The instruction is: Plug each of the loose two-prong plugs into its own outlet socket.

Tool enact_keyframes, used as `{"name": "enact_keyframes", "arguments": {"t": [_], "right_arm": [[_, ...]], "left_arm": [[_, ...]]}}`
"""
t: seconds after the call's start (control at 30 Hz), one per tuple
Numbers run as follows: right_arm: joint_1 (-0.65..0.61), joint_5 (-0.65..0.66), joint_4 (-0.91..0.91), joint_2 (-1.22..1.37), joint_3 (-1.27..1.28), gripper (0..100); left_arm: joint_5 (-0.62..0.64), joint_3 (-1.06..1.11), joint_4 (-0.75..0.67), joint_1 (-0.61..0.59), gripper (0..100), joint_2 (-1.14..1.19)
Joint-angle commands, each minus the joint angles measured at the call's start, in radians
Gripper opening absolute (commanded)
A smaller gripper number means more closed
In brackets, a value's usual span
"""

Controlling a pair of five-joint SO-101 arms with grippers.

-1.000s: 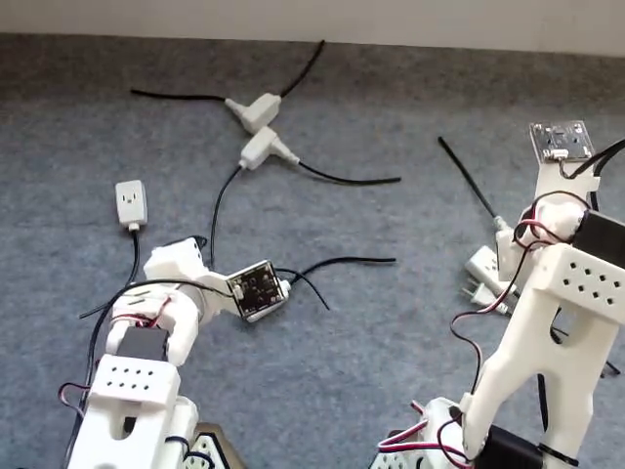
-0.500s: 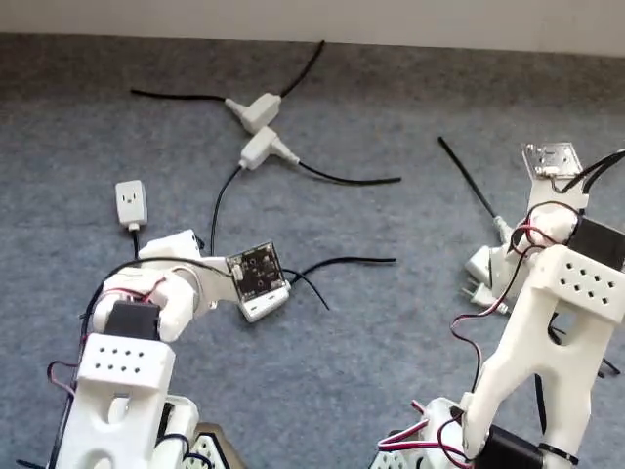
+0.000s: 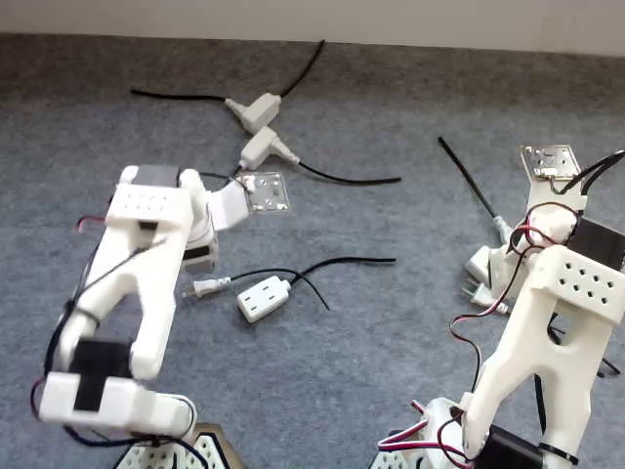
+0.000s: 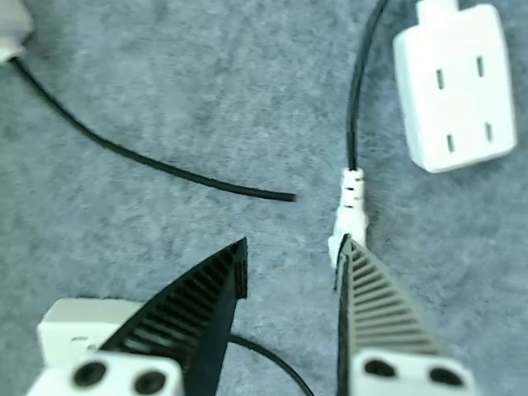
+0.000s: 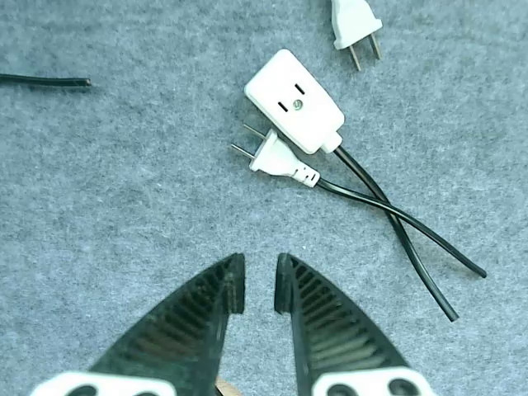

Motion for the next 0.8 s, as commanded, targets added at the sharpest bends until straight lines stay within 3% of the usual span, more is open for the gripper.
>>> {"name": "enact_keyframes", "arguments": {"t": [0.0,0.17,0.77], "right_arm": [[0.012,0.012,-0.015,-0.010,-0.005,7.7],[0.005,0.012,-0.016,-0.010,-0.005,7.7],[0.010,0.012,-0.016,-0.002,-0.005,7.7]], "left_arm": [[-0.023,-0.170,0.141,-0.008,18,0.137],[-0.025,-0.277,0.196,-0.008,18,0.260],[-0.026,-0.302,0.187,0.007,17,0.426]]}}
